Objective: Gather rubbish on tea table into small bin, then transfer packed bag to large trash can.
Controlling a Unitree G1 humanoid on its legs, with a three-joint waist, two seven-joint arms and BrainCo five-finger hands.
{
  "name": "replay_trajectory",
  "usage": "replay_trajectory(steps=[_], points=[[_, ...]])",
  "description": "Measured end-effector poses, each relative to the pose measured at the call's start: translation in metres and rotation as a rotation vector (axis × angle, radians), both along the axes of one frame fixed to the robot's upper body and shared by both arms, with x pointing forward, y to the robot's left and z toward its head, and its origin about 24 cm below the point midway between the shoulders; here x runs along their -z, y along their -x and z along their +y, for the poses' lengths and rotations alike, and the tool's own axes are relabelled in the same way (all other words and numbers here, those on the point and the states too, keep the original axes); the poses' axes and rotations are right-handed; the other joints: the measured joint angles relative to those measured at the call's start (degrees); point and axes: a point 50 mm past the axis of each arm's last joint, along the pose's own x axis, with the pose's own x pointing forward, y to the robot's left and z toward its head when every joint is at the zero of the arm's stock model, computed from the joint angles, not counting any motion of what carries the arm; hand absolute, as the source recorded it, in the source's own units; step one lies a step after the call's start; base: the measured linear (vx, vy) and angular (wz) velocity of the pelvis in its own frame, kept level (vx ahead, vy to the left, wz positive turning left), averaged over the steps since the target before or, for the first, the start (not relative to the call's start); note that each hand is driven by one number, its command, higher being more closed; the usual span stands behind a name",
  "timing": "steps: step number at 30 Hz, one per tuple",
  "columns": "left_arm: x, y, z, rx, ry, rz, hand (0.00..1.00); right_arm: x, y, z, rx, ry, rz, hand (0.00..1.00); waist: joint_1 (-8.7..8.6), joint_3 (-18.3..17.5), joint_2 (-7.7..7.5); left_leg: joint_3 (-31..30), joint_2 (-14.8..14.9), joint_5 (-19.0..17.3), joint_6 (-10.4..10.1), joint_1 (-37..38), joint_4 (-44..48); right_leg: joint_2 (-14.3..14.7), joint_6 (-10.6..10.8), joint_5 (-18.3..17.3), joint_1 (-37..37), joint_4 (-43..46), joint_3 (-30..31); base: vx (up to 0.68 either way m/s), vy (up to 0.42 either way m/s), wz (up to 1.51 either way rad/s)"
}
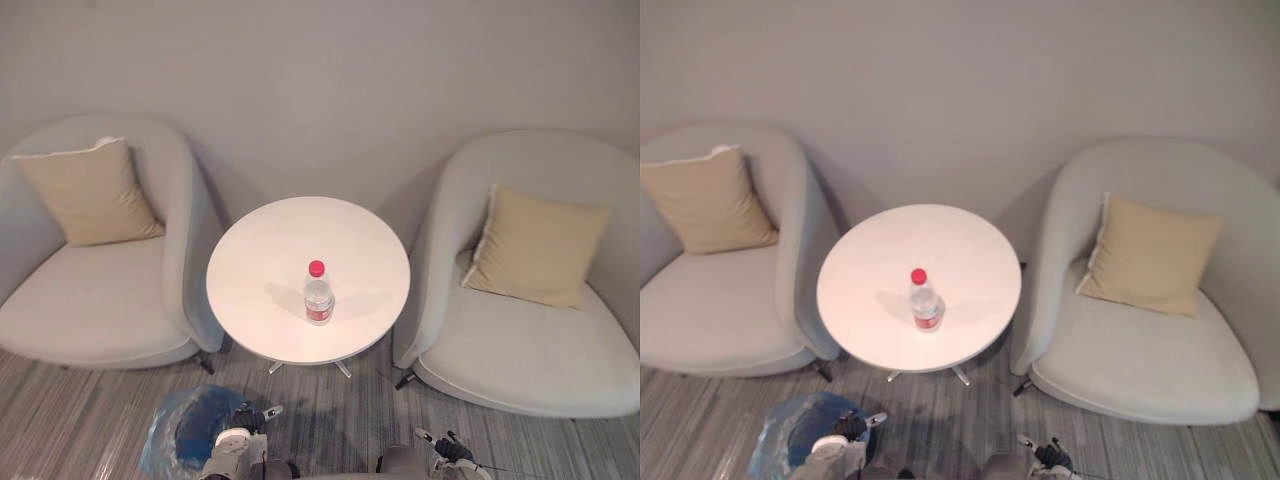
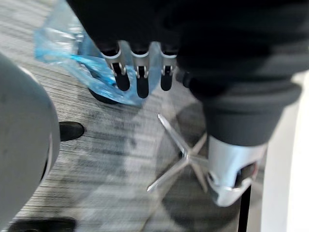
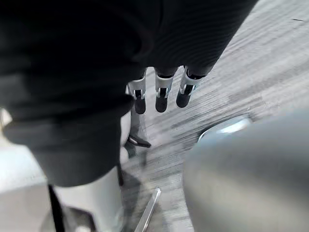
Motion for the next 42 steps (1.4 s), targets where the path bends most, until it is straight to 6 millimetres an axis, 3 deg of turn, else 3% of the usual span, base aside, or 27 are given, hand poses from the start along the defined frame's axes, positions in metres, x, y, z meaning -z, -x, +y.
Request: replay_trajectory(steps=[1, 3, 11, 16, 21, 26, 34, 42], points=[[0.001, 0.002, -0.005, -0.023, 0.019, 0.004, 0.00, -0.001, -0.002, -0.001, -0.007, 0.005, -0.006, 0.00, 0.03, -0.2, 1.20, 0.0, 1.3, 0.0, -0.7, 0.3, -0.2, 1.1, -0.2, 0.1, 1.2, -1.3, -0.9, 0.13, -0.175, 0.24], [0.002, 0.004, -0.006, -0.026, 0.023, 0.008, 0.00, -0.001, -0.003, 0.001, -0.036, 0.011, -0.004, 0.00, 0.05, -0.4, 1.57, -0.3, 2.7, 0.4, -1.5, 1.1, -1.3, 2.7, -0.8, 0.5, 3.1, -3.5, -2.8, 0.09, -0.164, 0.23], [0.000, -0.001, -0.003, -0.007, 0.001, -0.006, 0.00, -0.007, -0.015, 0.012, -0.186, 0.065, -0.044, 0.00, 0.85, -0.3, -0.53, -1.7, 3.2, 1.8, -2.6, 1.1, -3.1, 3.1, -1.4, 1.1, 4.7, -6.5, -4.8, -0.01, -0.033, 0.11], [-0.001, -0.001, -0.002, 0.051, -0.043, -0.003, 0.00, -0.037, -0.047, 0.016, -0.360, 0.208, -0.233, 0.00, 0.71, -0.4, -0.61, -3.1, 2.0, 2.8, -1.9, 0.8, -4.6, 2.5, -0.8, 2.3, 4.7, -8.4, -5.5, 0.00, 0.027, 0.11], [-0.002, -0.003, -0.001, 0.144, -0.083, -0.006, 0.00, -0.088, -0.080, 0.006, -0.507, 0.410, -0.479, 0.00, 0.45, -0.5, -0.60, -5.1, 1.2, 3.2, -1.6, -0.9, -4.4, 2.2, -0.5, 4.1, 5.8, -11.6, -6.8, 0.02, 0.022, 0.17], [-0.001, 0.000, 0.004, 0.199, -0.117, 0.006, 0.00, -0.101, -0.085, 0.003, -0.546, 0.481, -0.534, 0.00, 0.00, -0.6, -0.88, -7.9, 1.0, 3.2, -1.6, -0.9, -4.1, 2.2, -0.5, 4.9, 8.5, -14.3, -9.1, 0.01, 0.001, 0.24], [0.001, 0.009, 0.015, 0.244, -0.163, 0.034, 0.00, -0.124, -0.100, -0.005, -0.667, 0.605, -0.617, 0.00, -0.02, -0.4, -0.04, -11.4, 0.6, 3.6, -1.4, -2.2, -4.1, 2.2, -0.5, 5.0, 9.2, -15.5, -12.1, -0.02, -0.012, 0.20], [0.000, 0.009, 0.013, 0.246, -0.157, 0.027, 0.00, -0.141, -0.127, 0.007, -0.708, 0.616, -0.715, 0.00, -0.01, -0.1, 0.69, -15.2, 0.0, 3.9, -1.5, -3.3, -4.0, 2.2, -0.5, 5.1, 11.1, -17.3, -15.9, 0.01, -0.019, 0.25]])
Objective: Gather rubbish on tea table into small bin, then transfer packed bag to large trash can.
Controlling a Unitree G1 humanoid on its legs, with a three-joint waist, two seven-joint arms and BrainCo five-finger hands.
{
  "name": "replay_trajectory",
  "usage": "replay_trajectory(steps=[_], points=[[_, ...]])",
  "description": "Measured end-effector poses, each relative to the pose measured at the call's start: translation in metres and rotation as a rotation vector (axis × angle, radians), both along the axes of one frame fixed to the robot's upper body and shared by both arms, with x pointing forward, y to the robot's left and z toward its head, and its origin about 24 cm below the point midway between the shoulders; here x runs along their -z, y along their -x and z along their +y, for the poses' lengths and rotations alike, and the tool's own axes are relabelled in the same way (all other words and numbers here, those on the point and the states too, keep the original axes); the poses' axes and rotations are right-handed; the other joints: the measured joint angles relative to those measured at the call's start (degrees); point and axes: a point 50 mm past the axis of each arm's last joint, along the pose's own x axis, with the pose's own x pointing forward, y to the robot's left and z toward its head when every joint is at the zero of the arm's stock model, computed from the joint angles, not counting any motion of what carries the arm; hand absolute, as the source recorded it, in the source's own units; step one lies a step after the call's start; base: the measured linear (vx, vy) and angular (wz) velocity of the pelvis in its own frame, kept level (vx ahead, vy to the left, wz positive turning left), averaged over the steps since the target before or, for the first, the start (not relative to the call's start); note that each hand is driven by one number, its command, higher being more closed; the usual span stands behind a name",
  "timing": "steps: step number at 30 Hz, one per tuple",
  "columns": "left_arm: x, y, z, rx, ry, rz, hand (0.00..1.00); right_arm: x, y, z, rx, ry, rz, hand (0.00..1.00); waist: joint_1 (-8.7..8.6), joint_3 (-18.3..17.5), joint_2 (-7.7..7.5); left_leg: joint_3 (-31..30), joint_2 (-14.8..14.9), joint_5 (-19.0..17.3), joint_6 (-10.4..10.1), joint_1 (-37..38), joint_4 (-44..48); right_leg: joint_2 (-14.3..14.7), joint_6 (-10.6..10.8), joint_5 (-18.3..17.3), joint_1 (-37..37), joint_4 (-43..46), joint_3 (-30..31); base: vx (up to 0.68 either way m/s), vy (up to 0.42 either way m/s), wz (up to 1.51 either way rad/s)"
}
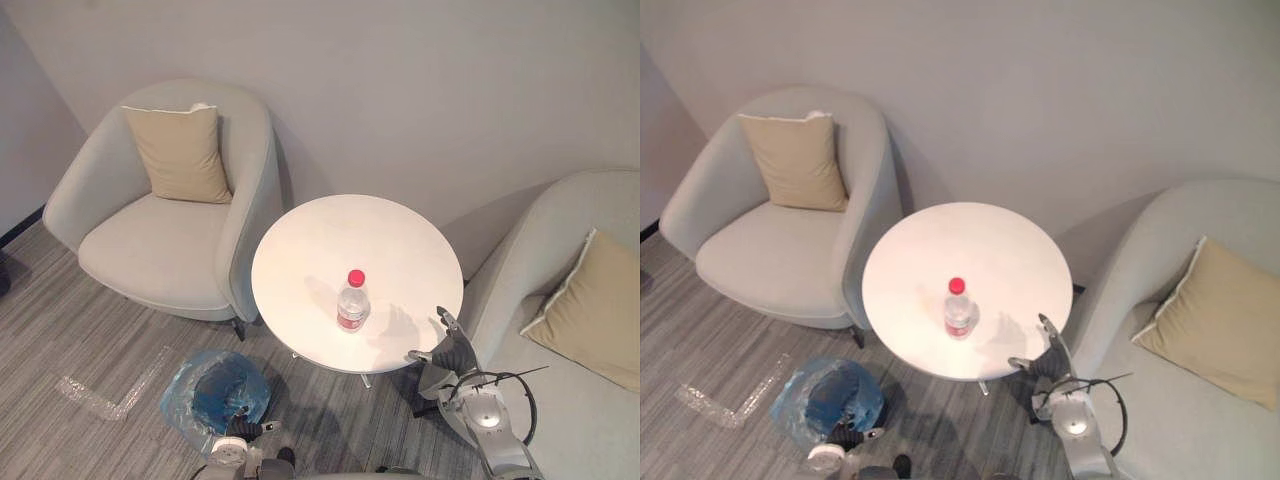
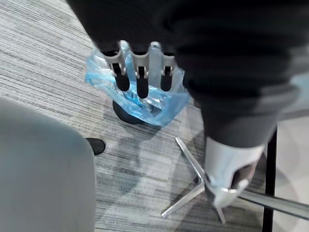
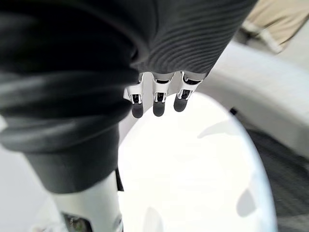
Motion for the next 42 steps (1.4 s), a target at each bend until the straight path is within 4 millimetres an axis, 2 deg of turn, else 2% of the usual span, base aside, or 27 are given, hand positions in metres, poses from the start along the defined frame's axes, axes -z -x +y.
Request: replay_trajectory(steps=[8, 13, 16, 24, 25, 30, 34, 39, 42], points=[[-0.002, -0.008, -0.002, 0.006, 0.004, -0.022, 0.00, -0.001, -0.017, 0.006, -0.025, -0.020, -0.002, 0.00, 0.51, 1.4, 0.51, -3.2, -0.6, 0.3, 0.0, -2.8, 1.0, -0.1, 0.0, 0.0, -0.2, -0.3, -2.8, 0.01, -0.004, 0.22], [-0.007, -0.019, -0.003, 0.010, 0.007, -0.061, 0.00, -0.012, -0.033, 0.013, -0.041, -0.042, -0.045, 0.00, 0.99, 4.5, 1.01, -4.9, -0.9, 1.1, 0.0, -3.9, 1.0, -0.2, -0.2, 0.1, -0.3, -0.2, -4.3, -0.03, -0.001, 0.20], [-0.008, -0.021, -0.004, 0.007, 0.011, -0.075, 0.00, -0.015, -0.041, 0.017, -0.045, -0.045, -0.060, 0.00, 1.11, 4.9, 1.38, -5.6, -1.2, 1.5, 0.0, -5.2, 1.0, -0.3, -0.2, 0.1, -1.3, 0.0, -4.9, -0.03, 0.006, 0.14], [-0.014, -0.034, -0.006, 0.011, 0.017, -0.125, 0.00, -0.039, -0.069, 0.026, -0.027, -0.084, -0.155, 0.00, 1.60, 8.2, 2.24, -7.6, -1.6, 2.5, -0.2, -7.5, 1.1, -0.5, -0.2, 0.1, -2.7, 0.7, -6.9, -0.03, 0.000, 0.14], [-0.015, -0.037, -0.006, 0.002, 0.025, -0.132, 0.00, -0.044, -0.074, 0.027, -0.021, -0.094, -0.175, 1.00, 1.92, 8.9, 2.49, -7.9, -1.7, 2.5, -0.2, -7.6, 1.3, -0.6, -0.2, 0.1, -2.7, 0.8, -7.0, -0.01, 0.008, 0.07], [-0.020, -0.045, -0.007, -0.006, 0.036, -0.167, 0.00, -0.064, -0.088, 0.032, -0.025, -0.112, -0.245, 1.00, 2.53, 11.3, 3.10, -8.2, -1.8, 2.6, -0.3, -7.9, 1.8, -0.7, -0.2, 0.0, -2.8, 1.3, -7.1, -0.02, 0.009, 0.03], [-0.021, -0.047, -0.008, -0.003, 0.038, -0.179, 0.00, -0.070, -0.092, 0.032, -0.012, -0.118, -0.269, 1.00, 3.00, 11.4, 3.16, -8.6, -1.9, 2.8, -0.4, -9.0, 2.0, -0.8, -0.3, 0.0, -3.7, 1.6, -7.4, -0.02, 0.008, 0.08], [-0.021, -0.047, -0.009, 0.002, 0.037, -0.179, 0.00, -0.068, -0.089, 0.032, -0.017, -0.130, -0.257, 1.00, 3.10, 11.4, 3.16, -8.7, -2.0, 2.8, -0.4, -8.7, 2.1, -0.9, -0.3, 0.0, -3.3, 1.8, -7.3, 0.00, 0.009, 0.04], [-0.021, -0.047, -0.008, 0.005, 0.037, -0.176, 0.00, -0.065, -0.073, 0.031, -0.040, -0.160, -0.259, 1.00, 3.06, 11.4, 3.15, -8.6, -2.0, 2.8, -0.4, -8.4, 2.1, -0.9, -0.3, 0.0, -3.0, 1.8, -7.2, -0.01, 0.003, -0.01]])
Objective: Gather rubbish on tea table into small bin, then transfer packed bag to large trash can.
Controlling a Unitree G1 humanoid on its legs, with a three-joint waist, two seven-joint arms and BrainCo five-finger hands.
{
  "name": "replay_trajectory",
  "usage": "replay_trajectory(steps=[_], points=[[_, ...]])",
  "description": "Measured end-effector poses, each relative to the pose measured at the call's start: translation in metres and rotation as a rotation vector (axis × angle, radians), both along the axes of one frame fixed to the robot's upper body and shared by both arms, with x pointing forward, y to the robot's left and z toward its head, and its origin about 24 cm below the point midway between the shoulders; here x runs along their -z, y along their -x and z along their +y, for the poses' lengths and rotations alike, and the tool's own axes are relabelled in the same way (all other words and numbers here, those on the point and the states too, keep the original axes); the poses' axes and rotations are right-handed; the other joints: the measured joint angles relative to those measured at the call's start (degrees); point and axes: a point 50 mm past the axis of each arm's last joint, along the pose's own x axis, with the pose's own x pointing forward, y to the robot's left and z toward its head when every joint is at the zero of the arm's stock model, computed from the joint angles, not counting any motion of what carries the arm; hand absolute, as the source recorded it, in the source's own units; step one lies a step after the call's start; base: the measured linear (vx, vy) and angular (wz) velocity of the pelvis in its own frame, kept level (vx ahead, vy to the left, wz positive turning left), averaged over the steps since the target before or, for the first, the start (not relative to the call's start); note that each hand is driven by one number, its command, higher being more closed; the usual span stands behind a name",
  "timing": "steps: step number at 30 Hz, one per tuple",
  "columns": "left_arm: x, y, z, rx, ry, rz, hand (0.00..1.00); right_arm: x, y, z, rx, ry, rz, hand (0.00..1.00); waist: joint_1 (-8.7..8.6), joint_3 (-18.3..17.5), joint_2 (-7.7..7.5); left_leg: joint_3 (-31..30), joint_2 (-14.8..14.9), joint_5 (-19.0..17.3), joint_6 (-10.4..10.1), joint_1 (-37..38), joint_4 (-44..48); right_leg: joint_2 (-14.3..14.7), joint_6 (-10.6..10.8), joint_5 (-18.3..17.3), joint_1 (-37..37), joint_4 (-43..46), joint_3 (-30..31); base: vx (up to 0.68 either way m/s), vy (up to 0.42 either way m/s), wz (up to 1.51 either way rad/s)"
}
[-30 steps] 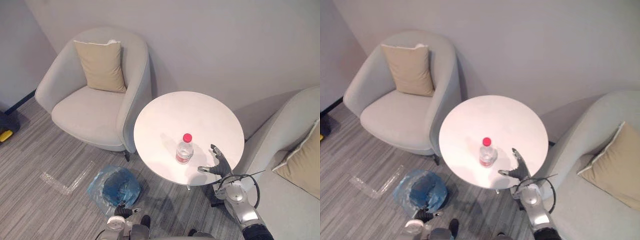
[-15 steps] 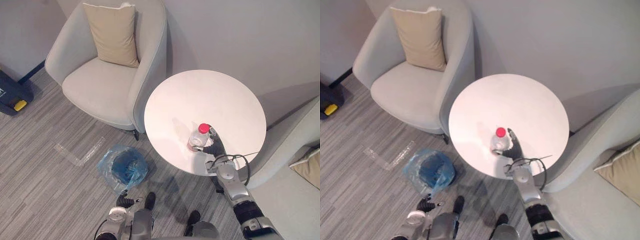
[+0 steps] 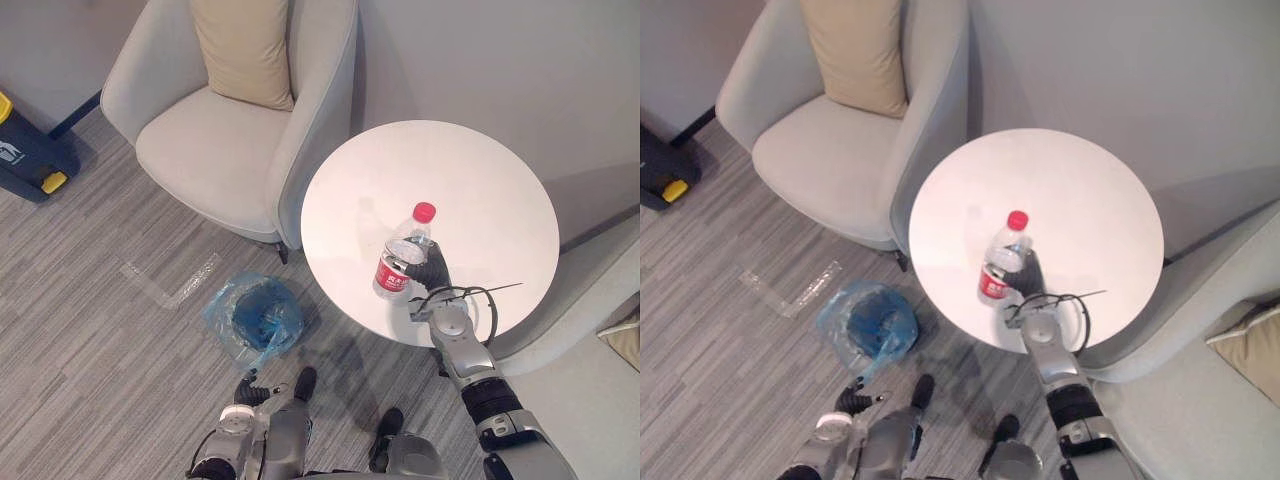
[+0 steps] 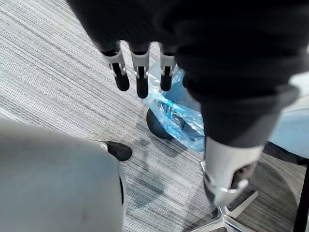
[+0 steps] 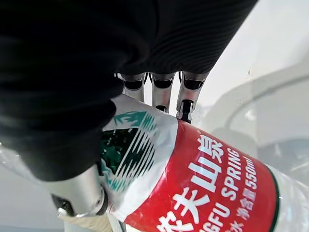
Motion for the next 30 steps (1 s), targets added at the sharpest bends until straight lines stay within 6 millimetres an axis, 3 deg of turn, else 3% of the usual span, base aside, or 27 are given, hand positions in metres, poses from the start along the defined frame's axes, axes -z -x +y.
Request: replay_trajectory(steps=[8, 13, 20, 28, 29, 30], points=[[0.003, 0.005, 0.002, 0.021, -0.022, 0.030, 0.00, 0.014, 0.041, 0.000, -0.053, -0.032, 0.038, 1.00, -1.81, -0.5, -0.52, 1.8, 0.4, 0.0, 0.0, 2.4, -0.3, 0.0, 0.2, 0.0, 1.1, 0.0, 2.6, -0.05, 0.012, -0.15], [0.010, 0.019, 0.007, 0.033, -0.047, 0.099, 0.00, 0.023, 0.069, 0.003, -0.043, -0.059, 0.069, 1.00, -3.14, -4.0, -1.78, 4.0, 1.1, 0.1, 0.0, 4.2, -1.5, 0.2, 0.3, 0.0, 1.2, 0.0, 4.9, -0.03, 0.001, -0.24], [0.014, 0.026, 0.007, 0.065, -0.064, 0.134, 0.00, 0.025, 0.082, 0.004, -0.045, 0.029, 0.071, 1.00, -3.45, -6.0, -2.40, 5.3, 1.2, 0.1, 0.0, 7.1, -1.7, 0.2, 0.4, 0.3, 3.0, -0.4, 6.3, -0.04, 0.010, -0.10], [0.015, 0.028, 0.002, 0.095, -0.065, 0.136, 0.00, 0.013, 0.089, 0.011, -0.070, 0.057, 0.014, 1.00, -3.74, -7.1, -0.80, 4.9, 1.8, 0.4, 0.0, 2.7, 1.5, 1.0, -0.7, 0.0, 2.0, 0.7, 4.0, -0.07, -0.015, 0.16], [0.015, 0.027, 0.001, 0.102, -0.064, 0.134, 0.00, 0.012, 0.088, 0.011, -0.074, 0.059, 0.006, 1.00, -3.92, -7.1, -0.38, 6.2, 1.9, 0.6, 0.6, 1.5, 2.2, 1.0, -1.2, -0.5, 1.4, 1.5, 3.3, -0.14, -0.033, 0.45], [0.014, 0.026, 0.000, 0.105, -0.063, 0.126, 0.00, 0.010, 0.088, 0.012, -0.076, 0.061, -0.004, 1.00, -3.99, -7.1, 0.00, 12.2, 2.8, -2.2, 10.5, 0.0, 2.4, 1.1, -1.7, -1.0, 0.3, 2.4, 2.9, -0.12, -0.059, 0.59]])
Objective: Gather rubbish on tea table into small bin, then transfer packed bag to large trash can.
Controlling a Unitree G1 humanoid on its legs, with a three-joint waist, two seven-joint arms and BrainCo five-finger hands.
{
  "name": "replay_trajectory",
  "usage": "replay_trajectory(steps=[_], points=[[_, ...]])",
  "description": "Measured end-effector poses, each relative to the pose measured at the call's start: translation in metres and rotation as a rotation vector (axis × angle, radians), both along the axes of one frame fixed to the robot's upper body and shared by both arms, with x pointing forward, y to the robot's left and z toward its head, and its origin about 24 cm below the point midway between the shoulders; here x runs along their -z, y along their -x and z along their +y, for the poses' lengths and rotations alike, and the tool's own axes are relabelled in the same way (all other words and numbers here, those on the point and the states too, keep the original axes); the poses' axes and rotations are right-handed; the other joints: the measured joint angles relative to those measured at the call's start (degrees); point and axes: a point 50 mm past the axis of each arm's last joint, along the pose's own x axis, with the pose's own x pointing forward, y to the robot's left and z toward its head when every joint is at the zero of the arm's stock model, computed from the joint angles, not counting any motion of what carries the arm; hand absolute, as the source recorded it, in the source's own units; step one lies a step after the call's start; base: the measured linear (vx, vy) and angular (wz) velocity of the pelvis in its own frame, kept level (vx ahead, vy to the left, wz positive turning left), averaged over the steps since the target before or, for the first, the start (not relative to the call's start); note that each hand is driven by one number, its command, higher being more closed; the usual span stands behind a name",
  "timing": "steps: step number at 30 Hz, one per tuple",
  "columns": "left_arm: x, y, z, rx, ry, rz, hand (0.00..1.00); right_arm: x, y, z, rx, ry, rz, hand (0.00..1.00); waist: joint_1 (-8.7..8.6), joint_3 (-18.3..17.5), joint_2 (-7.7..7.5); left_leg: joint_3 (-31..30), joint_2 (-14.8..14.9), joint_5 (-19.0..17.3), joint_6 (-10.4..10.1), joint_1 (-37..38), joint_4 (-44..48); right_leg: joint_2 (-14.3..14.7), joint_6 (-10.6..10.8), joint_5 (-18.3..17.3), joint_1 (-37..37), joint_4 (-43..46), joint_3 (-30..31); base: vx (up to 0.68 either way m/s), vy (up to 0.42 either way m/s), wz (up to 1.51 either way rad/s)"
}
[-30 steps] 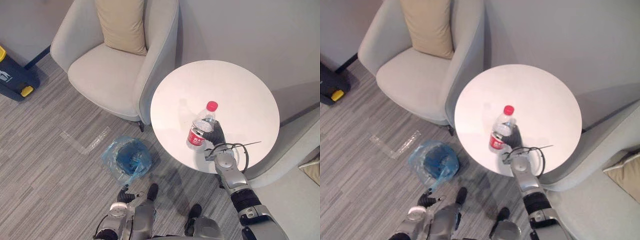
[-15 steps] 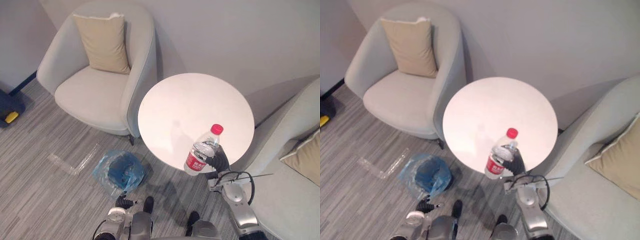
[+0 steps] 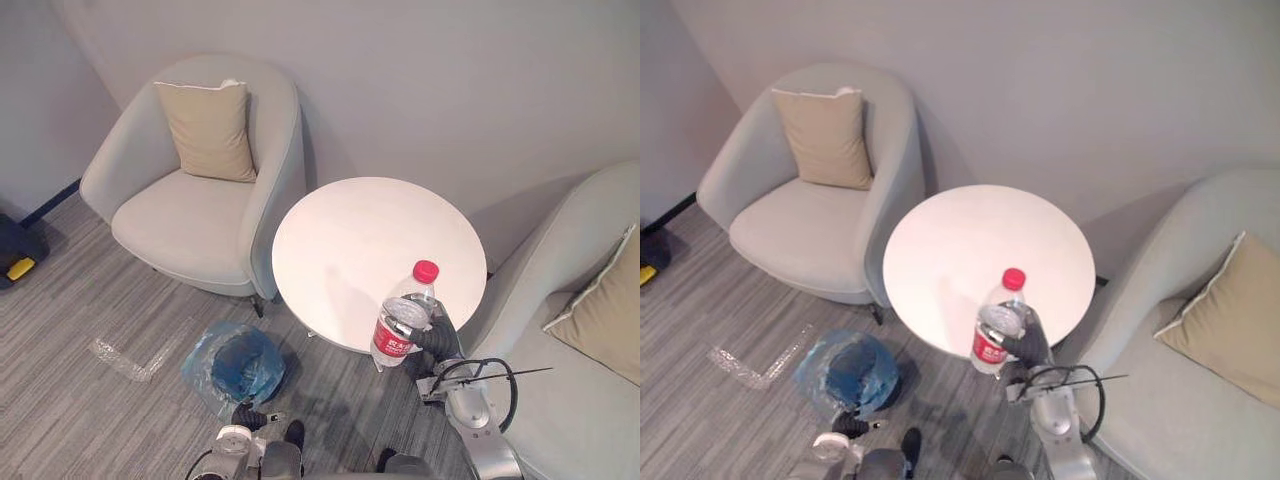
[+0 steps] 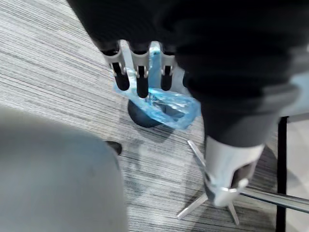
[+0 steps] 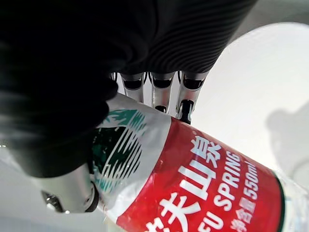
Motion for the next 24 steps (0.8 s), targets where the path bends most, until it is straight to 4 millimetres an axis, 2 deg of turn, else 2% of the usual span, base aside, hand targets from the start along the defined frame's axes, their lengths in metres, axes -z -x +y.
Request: replay_trajectory(steps=[1, 2, 3, 4, 5, 6, 7, 8, 9, 10, 11, 13, 15, 16, 18, 19, 20, 21, 22, 23, 24], points=[[0.001, 0.001, 0.001, 0.011, -0.010, 0.008, 0.00, -0.002, 0.000, 0.002, -0.009, 0.000, -0.007, 1.00, -0.29, -0.3, -0.28, 6.0, 1.2, -2.0, 3.6, 0.0, -1.2, 0.1, -0.6, 0.4, 0.1, -1.4, 0.6, -0.08, -0.111, 0.93], [0.002, 0.002, -0.002, 0.029, -0.012, 0.018, 0.00, -0.007, -0.001, 0.000, -0.005, 0.007, -0.034, 1.00, -1.49, -0.3, -0.48, 11.5, 3.1, -2.9, 1.3, -0.8, -0.1, -0.6, -1.1, 1.9, 0.3, -2.8, -1.3, -0.05, -0.074, 0.85], [0.002, 0.001, -0.004, 0.034, -0.008, 0.016, 0.00, -0.009, -0.002, -0.001, -0.003, 0.012, -0.044, 1.00, -1.52, -0.3, -0.04, 13.7, 4.4, -2.9, 0.4, -1.9, 1.8, -1.0, -1.1, 2.2, 0.0, -2.4, -3.0, -0.06, -0.004, 0.99], [0.002, 0.001, -0.009, 0.057, -0.004, 0.018, 0.00, -0.011, -0.004, -0.010, 0.030, 0.029, -0.054, 1.00, -1.43, -0.7, 1.28, 21.4, 7.7, -2.2, 1.2, -3.1, 8.5, -1.2, -1.4, 1.6, -0.1, -0.8, -5.7, -0.04, 0.060, 0.71], [0.003, 0.004, -0.013, 0.081, -0.005, 0.028, 0.00, -0.013, -0.004, -0.014, 0.045, 0.038, -0.060, 1.00, -1.61, -1.4, 2.28, 25.7, 8.9, -0.6, 3.1, -2.8, 8.3, -0.9, -1.3, 1.3, -0.1, 0.2, -7.6, -0.04, 0.016, 1.03], [0.004, 0.006, -0.017, 0.112, -0.009, 0.036, 0.00, -0.014, -0.004, -0.018, 0.064, 0.048, -0.069, 1.00, -2.45, -1.9, 2.64, 26.3, 8.0, 0.0, 0.1, -2.2, 4.0, -1.1, -1.1, 0.5, -0.3, 1.0, -9.5, 0.00, 0.031, 1.03], [0.004, 0.005, -0.020, 0.134, -0.005, 0.039, 0.00, -0.015, -0.005, -0.020, 0.084, 0.037, -0.075, 1.00, -3.31, -2.4, 0.98, 29.7, 5.7, 0.5, -1.2, 0.3, -2.4, -3.4, -0.3, 1.4, -0.2, -0.8, -12.3, 0.03, 0.068, 1.18], [0.005, 0.005, -0.021, 0.150, -0.006, 0.044, 0.00, -0.016, -0.006, -0.020, 0.096, 0.029, -0.084, 1.00, -3.71, -2.5, 0.42, 32.7, 5.2, 0.6, -1.5, 0.8, -2.5, -4.4, 0.3, 2.0, 0.1, -1.8, -13.8, 0.07, 0.113, 1.22], [0.006, 0.007, -0.026, 0.172, 0.004, 0.053, 0.00, -0.017, -0.007, -0.022, 0.112, 0.031, -0.093, 1.00, -4.53, -2.5, 0.53, 34.2, 5.1, 2.2, -2.0, 1.7, -2.4, -4.9, 0.7, 2.4, -0.1, -1.6, -15.8, 0.07, 0.081, 0.96], [0.006, 0.009, -0.028, 0.182, 0.005, 0.057, 0.00, -0.018, -0.007, -0.024, 0.115, 0.034, -0.093, 1.00, -4.55, -2.7, 1.46, 33.9, 5.2, 3.3, -4.0, 2.9, -4.0, -4.4, 0.8, 2.4, -0.2, -1.3, -15.9, 0.08, 0.107, 0.90], [0.006, 0.008, -0.030, 0.197, 0.004, 0.053, 0.00, -0.012, -0.009, -0.024, 0.127, 0.033, -0.072, 1.00, -4.58, -2.3, 1.17, 33.1, 3.6, 6.4, -6.1, 4.4, -9.0, -4.6, 1.0, 2.9, 0.0, -1.0, -15.8, 0.03, 0.183, 0.49], [0.004, 0.005, -0.023, 0.200, -0.011, 0.039, 0.00, -0.002, -0.013, -0.017, 0.128, 0.029, -0.031, 1.00, -3.24, -1.7, -0.41, 33.0, 2.3, 6.9, -5.8, 6.1, -11.1, -5.2, 1.2, 3.1, 0.6, -1.1, -14.2, -0.01, 0.182, 0.16], [0.003, 0.004, -0.017, 0.199, -0.025, 0.031, 0.00, 0.010, -0.018, 0.003, 0.082, -0.007, 0.015, 1.00, -2.00, -1.8, -1.82, 33.9, 0.7, 6.2, -5.3, 7.0, -11.6, -6.5, 1.4, 3.4, 0.5, -1.0, -11.7, 0.00, 0.133, -0.22], [0.003, 0.004, -0.017, 0.200, -0.025, 0.032, 0.00, 0.010, -0.018, 0.006, 0.072, -0.011, 0.019, 1.00, -2.05, -1.8, -1.86, 34.0, 0.4, 5.4, -5.2, 7.1, -11.6, -7.0, 1.6, 3.3, 0.3, -0.7, -11.5, 0.01, 0.170, -0.17], [0.003, 0.004, -0.016, 0.197, -0.027, 0.031, 0.00, 0.011, -0.018, 0.013, 0.044, -0.012, 0.022, 1.00, -2.21, -1.5, -2.07, 34.3, -1.4, 3.7, -4.3, 6.6, -10.6, -10.1, 2.9, 1.5, -1.5, 2.9, -10.6, 0.02, 0.139, -0.01], [0.002, 0.004, -0.014, 0.196, -0.032, 0.030, 0.00, 0.014, -0.017, 0.013, 0.041, -0.009, 0.034, 1.00, -2.70, -1.0, -2.44, 33.8, -2.8, 2.5, -3.9, 6.7, -9.9, -12.3, 2.7, -0.1, -1.8, 5.8, -10.4, 0.03, 0.092, 0.13], [0.002, 0.004, -0.013, 0.196, -0.034, 0.030, 0.00, 0.016, -0.017, 0.013, 0.043, -0.008, 0.042, 1.00, -2.89, -0.8, -2.67, 33.5, -3.2, 2.0, -4.0, 6.6, -9.7, -13.0, 2.1, -0.7, -1.7, 6.9, -10.2, 0.02, 0.104, 0.27], [0.002, 0.003, -0.011, 0.193, -0.042, 0.027, 0.00, 0.019, -0.016, 0.011, 0.048, -0.001, 0.065, 1.00, -3.26, -0.2, -2.89, 31.8, -3.8, 1.0, -3.3, 6.9, -8.6, -13.7, -3.8, -2.5, -2.3, 10.8, -7.0, 0.02, 0.067, 0.55], [0.003, 0.006, -0.009, 0.179, -0.049, 0.031, 0.00, 0.020, -0.015, 0.008, 0.049, 0.015, 0.075, 1.00, -4.56, 0.2, -2.79, 29.6, -3.6, 0.1, -2.8, 6.6, -7.1, -13.4, -7.6, -0.2, -5.5, 17.6, 0.9, 0.04, 0.072, 0.69], [0.003, 0.007, -0.008, 0.173, -0.054, 0.033, 0.00, 0.021, -0.015, 0.006, 0.048, 0.028, 0.078, 1.00, -5.07, 0.3, -2.56, 28.6, -3.4, 0.0, -2.6, 6.7, -7.0, -12.8, -8.9, 0.9, -7.5, 20.9, 4.4, 0.10, 0.072, 0.97], [0.003, 0.007, -0.003, 0.150, -0.059, 0.038, 0.00, 0.022, -0.014, 0.005, 0.049, 0.043, 0.082, 1.00, -5.46, 0.4, -2.26, 25.9, -2.5, -0.3, -2.3, 6.8, -6.7, -9.3, -5.8, -1.2, -10.7, 24.5, 10.5, 0.12, 0.009, 0.80]])
